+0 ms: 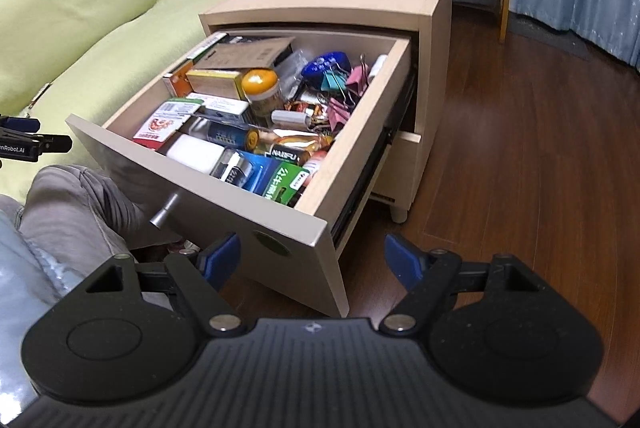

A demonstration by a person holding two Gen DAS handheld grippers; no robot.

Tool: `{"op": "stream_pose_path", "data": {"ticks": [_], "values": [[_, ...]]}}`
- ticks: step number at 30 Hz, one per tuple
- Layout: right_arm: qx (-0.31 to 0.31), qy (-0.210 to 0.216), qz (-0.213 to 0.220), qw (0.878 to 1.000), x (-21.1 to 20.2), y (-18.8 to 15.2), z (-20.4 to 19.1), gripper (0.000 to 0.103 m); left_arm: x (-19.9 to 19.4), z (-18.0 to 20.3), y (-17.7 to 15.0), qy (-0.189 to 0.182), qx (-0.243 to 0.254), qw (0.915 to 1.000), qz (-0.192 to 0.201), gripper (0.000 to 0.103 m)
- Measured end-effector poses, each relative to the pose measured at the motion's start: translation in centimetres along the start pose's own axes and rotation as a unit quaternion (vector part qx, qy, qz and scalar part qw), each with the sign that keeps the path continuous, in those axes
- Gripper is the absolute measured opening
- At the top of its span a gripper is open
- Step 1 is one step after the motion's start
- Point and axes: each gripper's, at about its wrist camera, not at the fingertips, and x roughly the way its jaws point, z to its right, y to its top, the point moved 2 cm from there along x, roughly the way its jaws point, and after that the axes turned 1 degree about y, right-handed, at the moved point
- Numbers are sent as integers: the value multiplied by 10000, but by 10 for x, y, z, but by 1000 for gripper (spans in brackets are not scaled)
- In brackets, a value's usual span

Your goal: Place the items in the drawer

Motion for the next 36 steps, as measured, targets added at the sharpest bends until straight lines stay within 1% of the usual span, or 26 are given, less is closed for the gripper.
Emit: {"op": "stream_pose_path", "data": {"ticks": [5,8,9,12,14,16,17,18,20,36], "values": [[-24,-43,-156,9999,12,0,1,77,21,-7,-1,-157,98,9998,-96,101],[-96,-72,-250,9996,17,-1,-1,74,29,-10,-2,-284,191,9993,-117,101],[-120,-82,-281,9995,19,-1,-1,70,32,-11,-2,-327,222,9991,-124,101],[-228,-98,-374,9990,25,1,-3,66,41,-14,-3,-454,314,9984,-144,101],[-335,-32,-392,9987,26,2,-7,59,46,-15,-4,-538,386,9977,-150,100],[-448,37,-400,9982,28,4,-11,45,50,-9,-2,-620,502,9967,-118,100],[-507,29,-400,9979,29,4,-12,43,51,-7,-2,-668,558,9962,-98,98],[-537,6,-399,9978,29,5,-14,44,51,-6,-2,-726,606,9955,-71,95],[-558,-30,-397,9977,30,6,-15,44,52,-5,-1,-805,659,9946,-33,94],[-546,-350,-370,9972,39,19,-17,44,61,-5,3,-940,706,9930,78,93]]}}
